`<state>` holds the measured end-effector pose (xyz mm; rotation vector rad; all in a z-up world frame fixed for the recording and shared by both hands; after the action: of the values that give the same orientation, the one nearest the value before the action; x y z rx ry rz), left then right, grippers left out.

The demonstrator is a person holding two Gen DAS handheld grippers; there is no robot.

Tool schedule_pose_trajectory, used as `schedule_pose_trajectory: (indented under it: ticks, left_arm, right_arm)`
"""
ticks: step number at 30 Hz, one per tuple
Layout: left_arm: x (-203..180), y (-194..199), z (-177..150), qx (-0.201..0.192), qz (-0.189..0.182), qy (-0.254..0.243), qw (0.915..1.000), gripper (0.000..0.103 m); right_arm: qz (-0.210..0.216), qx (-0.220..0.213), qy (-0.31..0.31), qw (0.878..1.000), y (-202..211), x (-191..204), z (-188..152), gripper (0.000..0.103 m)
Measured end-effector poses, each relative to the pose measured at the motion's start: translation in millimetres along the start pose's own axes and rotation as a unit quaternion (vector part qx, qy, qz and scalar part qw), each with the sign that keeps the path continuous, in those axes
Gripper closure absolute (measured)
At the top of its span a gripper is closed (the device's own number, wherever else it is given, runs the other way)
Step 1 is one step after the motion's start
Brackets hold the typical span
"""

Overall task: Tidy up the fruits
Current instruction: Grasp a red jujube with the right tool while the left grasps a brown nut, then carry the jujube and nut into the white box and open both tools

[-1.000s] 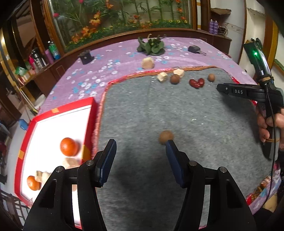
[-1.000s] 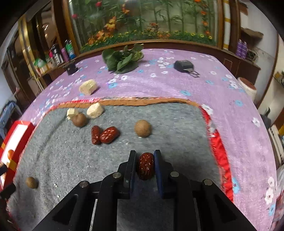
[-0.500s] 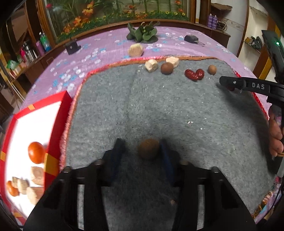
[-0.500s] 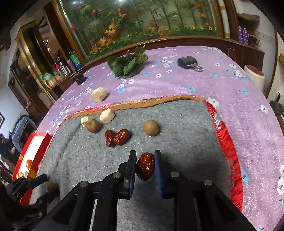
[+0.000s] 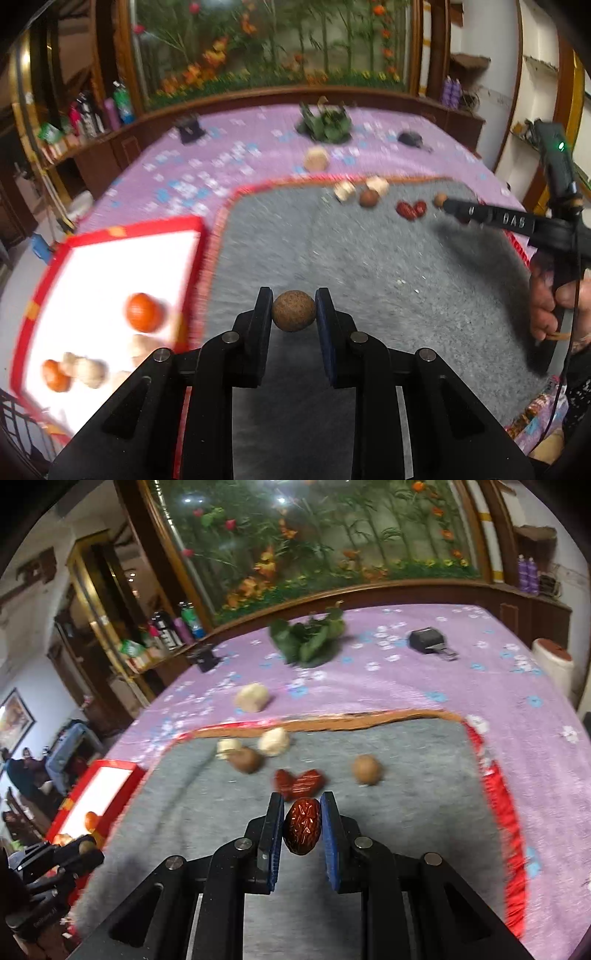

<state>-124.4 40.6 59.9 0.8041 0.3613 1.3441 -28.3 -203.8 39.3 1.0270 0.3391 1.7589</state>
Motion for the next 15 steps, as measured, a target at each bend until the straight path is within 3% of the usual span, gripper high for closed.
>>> schedule_pose_trajectory:
  ticks: [6,15]
  left_arm:
    - [42.5,32.4,-11.6,-0.030,0.044,0.040,0.9978,0.080]
    - [116.7,48.6,-44.6,-0.032,0.133,0.104,0.9850,0.080]
  right_arm:
    - [0.070,0.044,0.034,0.996,-13.2,76.5,-25.1,0.084]
    - [0.177,0.109,0.104,0.973,-42.5,215.7,-68.2,0.084]
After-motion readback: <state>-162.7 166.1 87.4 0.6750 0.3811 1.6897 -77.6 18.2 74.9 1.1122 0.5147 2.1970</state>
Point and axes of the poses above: each gripper's, at about its wrist camera, not at the fingertips, and y roughly against the way its jaws point, x to its left, z to its top, the point moved 1 cm from there along -y, roughly the way its jaws point, and after that the axes turned 13 degrees about -y, right-handed, at the moved point
